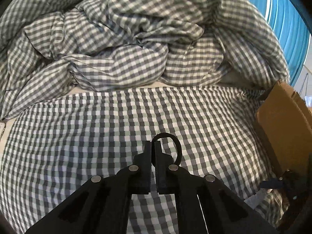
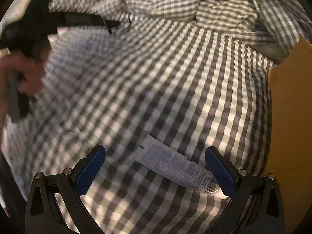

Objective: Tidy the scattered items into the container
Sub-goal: 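Close the left gripper on the black hair tie and lift it, then grasp the white tube lengthwise with the right gripper and lift it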

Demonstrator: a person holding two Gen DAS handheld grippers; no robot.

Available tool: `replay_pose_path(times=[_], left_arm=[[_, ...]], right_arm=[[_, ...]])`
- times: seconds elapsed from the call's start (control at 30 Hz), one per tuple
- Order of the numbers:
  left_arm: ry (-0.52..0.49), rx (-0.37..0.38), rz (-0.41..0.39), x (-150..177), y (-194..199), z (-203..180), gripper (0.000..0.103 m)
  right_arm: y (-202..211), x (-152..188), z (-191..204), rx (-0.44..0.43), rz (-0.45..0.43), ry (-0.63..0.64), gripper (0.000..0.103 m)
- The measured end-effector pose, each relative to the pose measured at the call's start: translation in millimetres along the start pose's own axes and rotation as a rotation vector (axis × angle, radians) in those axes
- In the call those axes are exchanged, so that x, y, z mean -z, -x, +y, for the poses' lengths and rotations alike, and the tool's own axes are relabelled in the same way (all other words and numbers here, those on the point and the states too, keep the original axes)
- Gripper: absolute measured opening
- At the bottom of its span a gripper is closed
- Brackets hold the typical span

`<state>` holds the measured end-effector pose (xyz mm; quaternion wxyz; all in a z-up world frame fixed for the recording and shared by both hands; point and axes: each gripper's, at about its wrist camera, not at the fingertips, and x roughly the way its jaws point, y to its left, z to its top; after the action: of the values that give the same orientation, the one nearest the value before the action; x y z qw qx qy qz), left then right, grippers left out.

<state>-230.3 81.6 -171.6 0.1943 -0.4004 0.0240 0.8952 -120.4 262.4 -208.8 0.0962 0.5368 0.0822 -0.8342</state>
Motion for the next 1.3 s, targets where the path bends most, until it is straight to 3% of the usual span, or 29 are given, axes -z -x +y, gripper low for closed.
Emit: replay_pose_path(times=[0.1,0.17,0.23,0.47,0.5,0.6,0.73,0.87,0.97,1.0,1.03,1.3], left_arm=[[0.004,0.002,-0.006,-0.4,4.5,0.2,0.002],[0.006,0.003,-0.007,-0.1,6.0,-0.4,0.002],[0.011,0.007,-0.006,0.6,6.2,-0.9,0.002],[0.028,0.021,-0.014,1.3,12.3,-4.9,0.002],[0.026,0.022,-0.016,1.0,14.1,-6.0,0.002],[0.024,0.022,-0.023,-0.2,20.6,-7.7,0.002],[0.029,0.023,-0.037,-2.2,31.3,-8.3,0.002],[0.025,0.026,-0.048,-2.4,42.7,-11.0,0.002],[0.024,0.028,-0.054,-2.2,49.7,-12.0,0.002],[0.026,0.030,-0.058,-2.1,52.1,-12.2,0.002],[0.028,0.032,-0.060,-2.1,53.8,-12.5,0.002],[0.034,0.042,-0.062,2.9,59.2,-12.2,0.002]], right_arm=[[-7.9,4.6,-7.0,-0.003,0.028,-0.035,0.099],[-7.3,5.7,-9.1,0.007,0.032,-0.041,0.089],[-4.4,6.2,-11.5,0.006,0.037,-0.051,0.068],[7.0,8.1,-7.9,-0.033,0.038,-0.073,0.036],[12.1,7.8,-8.8,-0.062,0.024,-0.090,0.019],[26.2,6.2,-4.4,-0.058,-0.002,-0.079,0.011],[40.4,10.3,-0.8,-0.026,-0.044,-0.050,0.011],[40.5,16.8,-4.6,0.019,-0.030,-0.033,0.015],[37.9,28.7,-10.7,0.040,-0.001,0.005,0.044],[37.7,30.9,-10.9,0.042,0.005,0.020,0.060],[37.4,32.9,-10.7,0.044,0.009,0.038,0.067],[21.3,42.4,-7.4,0.086,0.097,0.170,0.069]])
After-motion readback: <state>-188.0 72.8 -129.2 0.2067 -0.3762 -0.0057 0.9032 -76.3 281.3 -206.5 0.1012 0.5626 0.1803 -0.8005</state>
